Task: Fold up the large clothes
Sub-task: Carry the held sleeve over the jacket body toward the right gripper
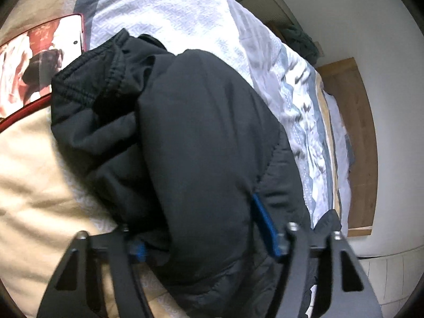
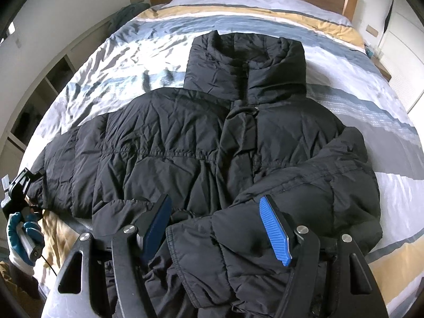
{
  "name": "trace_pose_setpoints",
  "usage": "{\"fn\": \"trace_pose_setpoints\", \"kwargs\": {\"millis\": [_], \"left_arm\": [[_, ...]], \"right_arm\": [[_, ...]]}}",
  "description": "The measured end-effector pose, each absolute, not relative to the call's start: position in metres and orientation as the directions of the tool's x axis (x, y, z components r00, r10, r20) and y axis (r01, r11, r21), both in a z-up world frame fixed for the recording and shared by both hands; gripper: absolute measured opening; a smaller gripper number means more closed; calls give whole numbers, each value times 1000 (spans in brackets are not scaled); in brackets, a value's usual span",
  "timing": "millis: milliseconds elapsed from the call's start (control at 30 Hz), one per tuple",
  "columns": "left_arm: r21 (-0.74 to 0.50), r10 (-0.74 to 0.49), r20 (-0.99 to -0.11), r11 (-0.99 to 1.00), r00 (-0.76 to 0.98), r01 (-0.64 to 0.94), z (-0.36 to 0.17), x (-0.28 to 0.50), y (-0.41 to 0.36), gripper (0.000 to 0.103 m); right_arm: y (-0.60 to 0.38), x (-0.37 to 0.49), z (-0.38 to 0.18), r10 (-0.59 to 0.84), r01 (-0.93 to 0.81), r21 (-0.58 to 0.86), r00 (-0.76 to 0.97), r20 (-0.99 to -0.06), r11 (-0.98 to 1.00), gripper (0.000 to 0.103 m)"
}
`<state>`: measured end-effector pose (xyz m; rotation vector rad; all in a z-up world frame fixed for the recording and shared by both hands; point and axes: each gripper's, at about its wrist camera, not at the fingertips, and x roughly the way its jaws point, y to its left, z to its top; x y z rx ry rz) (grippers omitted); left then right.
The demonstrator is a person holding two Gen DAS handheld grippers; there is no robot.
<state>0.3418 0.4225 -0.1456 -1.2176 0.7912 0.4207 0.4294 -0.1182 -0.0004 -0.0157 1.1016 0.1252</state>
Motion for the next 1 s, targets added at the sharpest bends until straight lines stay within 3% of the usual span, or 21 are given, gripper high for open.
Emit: {"fn": "trace_pose_setpoints", "kwargs": {"millis": [167,267,633,1000], "left_arm": [[-672,-140,-730,326,669,-665,-140,348,418,31],[-671,-140,-727,353,673,-652,-134,350,414,23],[-578,-79,-752,555,654,-598,-93,366,382,16],[-476,-35,-713,758,701,-446,-31,382,323,15]], "right_arm": [[-128,425,0,99,-99,61,447,-889,993,68],[-133,422,2,99,-93,64,450,-888,994,68],[-150,413,7,105,-69,82,465,-879,994,68],[-176,404,12,104,-33,100,478,-872,994,68]]}}
